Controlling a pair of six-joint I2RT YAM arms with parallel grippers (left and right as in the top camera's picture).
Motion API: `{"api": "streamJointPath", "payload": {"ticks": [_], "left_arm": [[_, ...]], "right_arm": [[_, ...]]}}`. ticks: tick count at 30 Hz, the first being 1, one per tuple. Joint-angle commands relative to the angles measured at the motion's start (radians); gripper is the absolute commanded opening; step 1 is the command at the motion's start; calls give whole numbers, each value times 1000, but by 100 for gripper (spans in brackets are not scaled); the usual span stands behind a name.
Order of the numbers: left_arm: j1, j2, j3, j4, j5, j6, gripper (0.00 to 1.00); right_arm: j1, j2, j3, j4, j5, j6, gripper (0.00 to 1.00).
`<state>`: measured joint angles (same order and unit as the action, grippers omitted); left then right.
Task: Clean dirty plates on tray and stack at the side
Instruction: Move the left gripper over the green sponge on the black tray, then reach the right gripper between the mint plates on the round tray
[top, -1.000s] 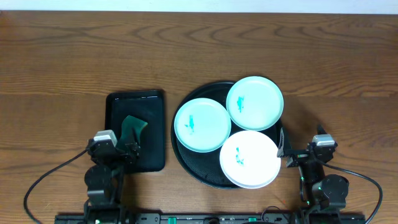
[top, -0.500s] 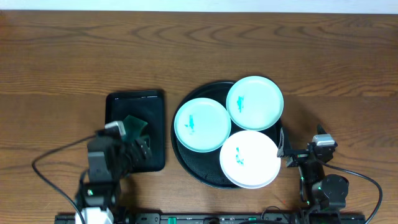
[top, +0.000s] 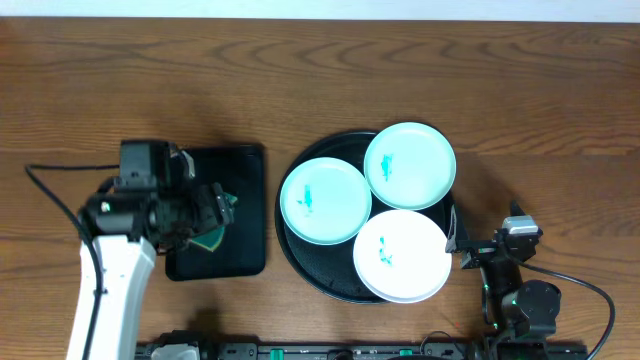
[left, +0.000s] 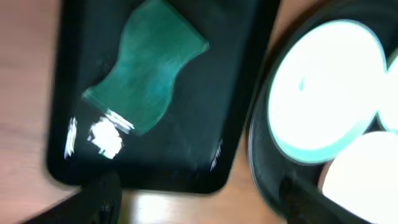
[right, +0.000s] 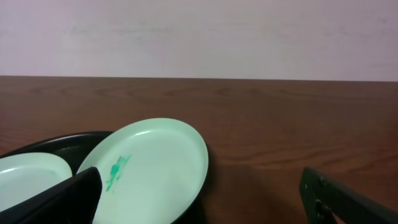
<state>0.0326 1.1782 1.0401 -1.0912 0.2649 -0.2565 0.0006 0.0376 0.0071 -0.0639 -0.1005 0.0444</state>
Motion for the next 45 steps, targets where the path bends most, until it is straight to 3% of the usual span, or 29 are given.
{"api": "streamJointPath", "payload": {"ticks": [1,5,11,15,19,32,36,45], "left_arm": [[3,54,119,-105,-157,47,82],[4,109,204,-214,-225,47,82],[4,116,209,-142,-221,45,82],[3,117,209,-147,-219,42,82],[3,117,208,-147,-127,42,82],[3,117,208,-191,-116,38,82],[3,117,208,-192,-116,38,82],[4,117,208,-183,-116,38,82]], "right_arm": [[8,0,-2,-3,-2,-1,99],[8,0,-2,-3,-2,-1,99],[8,0,-2,-3,-2,-1,99],[8,0,-2,-3,-2,-1,99],[8,0,-2,-3,-2,-1,99],[8,0,-2,-3,-2,-1,99],[8,0,-2,21,94,-1,99],[8,14,53,63,-14,-2,99]]}}
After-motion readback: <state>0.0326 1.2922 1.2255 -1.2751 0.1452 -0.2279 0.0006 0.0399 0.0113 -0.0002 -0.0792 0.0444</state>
